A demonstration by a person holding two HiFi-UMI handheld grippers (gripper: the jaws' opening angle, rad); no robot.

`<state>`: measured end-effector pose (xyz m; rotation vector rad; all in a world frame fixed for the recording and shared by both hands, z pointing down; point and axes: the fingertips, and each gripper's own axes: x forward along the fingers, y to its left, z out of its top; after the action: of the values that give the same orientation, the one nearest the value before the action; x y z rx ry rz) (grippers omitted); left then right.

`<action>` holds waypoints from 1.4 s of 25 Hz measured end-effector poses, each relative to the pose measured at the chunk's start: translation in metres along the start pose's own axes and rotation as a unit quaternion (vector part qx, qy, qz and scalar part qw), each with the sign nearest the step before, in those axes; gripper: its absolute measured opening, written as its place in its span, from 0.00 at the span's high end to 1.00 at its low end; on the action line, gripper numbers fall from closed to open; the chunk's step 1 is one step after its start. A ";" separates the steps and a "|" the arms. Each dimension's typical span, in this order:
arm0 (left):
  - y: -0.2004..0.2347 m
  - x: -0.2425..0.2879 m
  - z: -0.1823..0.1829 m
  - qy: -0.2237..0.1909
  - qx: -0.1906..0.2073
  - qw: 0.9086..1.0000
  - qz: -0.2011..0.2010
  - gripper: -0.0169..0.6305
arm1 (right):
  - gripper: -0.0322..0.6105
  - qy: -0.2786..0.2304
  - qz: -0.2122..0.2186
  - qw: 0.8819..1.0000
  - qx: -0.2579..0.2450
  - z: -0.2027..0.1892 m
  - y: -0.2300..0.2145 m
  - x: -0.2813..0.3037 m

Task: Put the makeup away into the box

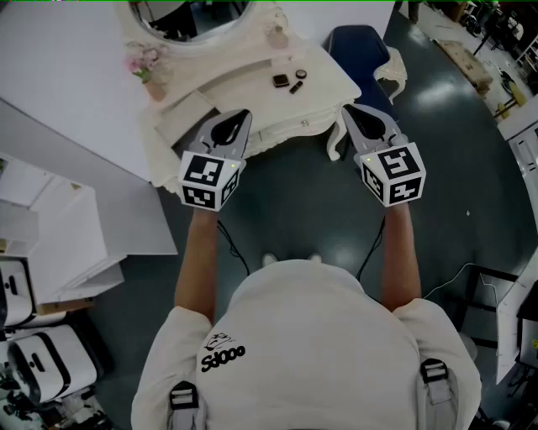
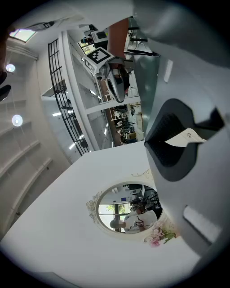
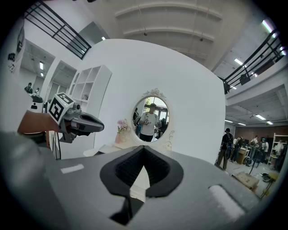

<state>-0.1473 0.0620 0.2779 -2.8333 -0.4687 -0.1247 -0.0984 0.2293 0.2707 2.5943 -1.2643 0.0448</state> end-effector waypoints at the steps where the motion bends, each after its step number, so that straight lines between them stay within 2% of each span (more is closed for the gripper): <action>1: -0.003 0.001 0.001 0.001 0.002 1.000 0.000 0.95 | 0.95 0.000 0.002 1.000 0.001 -0.001 0.000 -0.001; 11: -0.035 0.012 -0.004 0.018 0.006 1.000 -0.003 0.95 | 0.95 -0.010 0.014 1.000 0.026 -0.023 -0.014 -0.017; 16: -0.044 0.016 -0.013 0.027 -0.012 1.000 0.007 0.95 | 0.95 -0.049 0.016 0.995 0.082 -0.027 -0.028 -0.024; 19: -0.045 0.025 -0.023 0.036 -0.017 0.999 0.006 0.95 | 0.95 -0.047 0.028 0.994 0.091 -0.032 -0.034 -0.018; 24: -0.015 0.049 -0.024 0.031 -0.016 0.999 0.016 0.95 | 0.95 -0.037 0.063 0.992 0.099 -0.031 -0.043 0.022; 35: 0.095 0.146 -0.040 0.023 -0.031 0.999 0.009 0.95 | 0.95 -0.034 0.090 0.993 0.065 -0.011 -0.080 0.156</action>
<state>0.0197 0.0090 0.3113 -2.8868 -0.4374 -0.2037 0.0621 0.1591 0.2853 2.6011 -1.5661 0.0751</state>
